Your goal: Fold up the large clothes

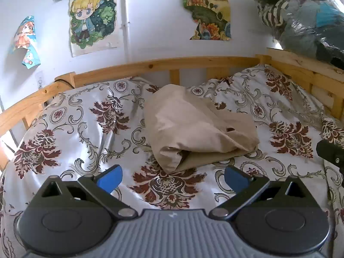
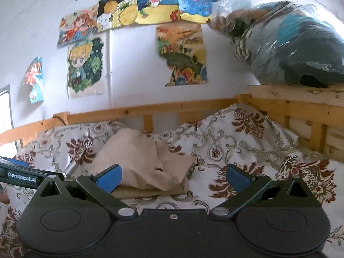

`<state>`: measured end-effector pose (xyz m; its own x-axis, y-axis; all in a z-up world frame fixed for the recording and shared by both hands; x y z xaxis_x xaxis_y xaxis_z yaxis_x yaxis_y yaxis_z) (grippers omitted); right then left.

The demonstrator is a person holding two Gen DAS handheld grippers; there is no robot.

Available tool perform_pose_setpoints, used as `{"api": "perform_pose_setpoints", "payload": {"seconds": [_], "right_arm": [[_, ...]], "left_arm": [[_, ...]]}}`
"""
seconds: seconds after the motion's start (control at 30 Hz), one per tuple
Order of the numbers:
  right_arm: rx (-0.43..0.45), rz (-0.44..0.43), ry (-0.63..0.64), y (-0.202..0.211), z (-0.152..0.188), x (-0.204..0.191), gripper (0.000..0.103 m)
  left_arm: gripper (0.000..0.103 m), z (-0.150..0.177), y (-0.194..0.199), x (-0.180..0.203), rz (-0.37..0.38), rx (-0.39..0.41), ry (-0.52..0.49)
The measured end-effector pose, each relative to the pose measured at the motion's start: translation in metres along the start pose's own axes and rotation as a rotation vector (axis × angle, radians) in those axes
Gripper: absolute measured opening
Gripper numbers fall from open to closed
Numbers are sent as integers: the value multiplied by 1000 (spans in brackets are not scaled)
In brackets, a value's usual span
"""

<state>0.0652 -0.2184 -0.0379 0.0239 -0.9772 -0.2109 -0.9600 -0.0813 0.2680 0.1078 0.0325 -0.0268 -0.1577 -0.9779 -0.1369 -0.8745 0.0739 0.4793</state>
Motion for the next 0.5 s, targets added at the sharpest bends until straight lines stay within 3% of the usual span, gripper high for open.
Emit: {"api": "perform_pose_setpoints", "payload": {"seconds": [0.27,0.5], "right_arm": [[-112,20,-5,-23,10,0,102],[-122,2,17,-25,12,-6,102]], "left_arm": [[102,12,-13,-14,-13,-51,52],[102,16,-14,-20,-10,-59,70]]}}
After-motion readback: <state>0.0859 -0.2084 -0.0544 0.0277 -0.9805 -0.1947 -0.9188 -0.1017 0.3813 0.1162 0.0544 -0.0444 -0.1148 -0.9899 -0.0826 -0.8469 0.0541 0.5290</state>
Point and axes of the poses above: each gripper's, at about its wrist camera, not at the fingertips, and y roughly against the way its jaws point, x to its right, z to its underside, the point moved 2 cm from there along -y, roughly the way its jaws point, and after that the axes turned 2 degrees about -y, right-handed, at the moved point
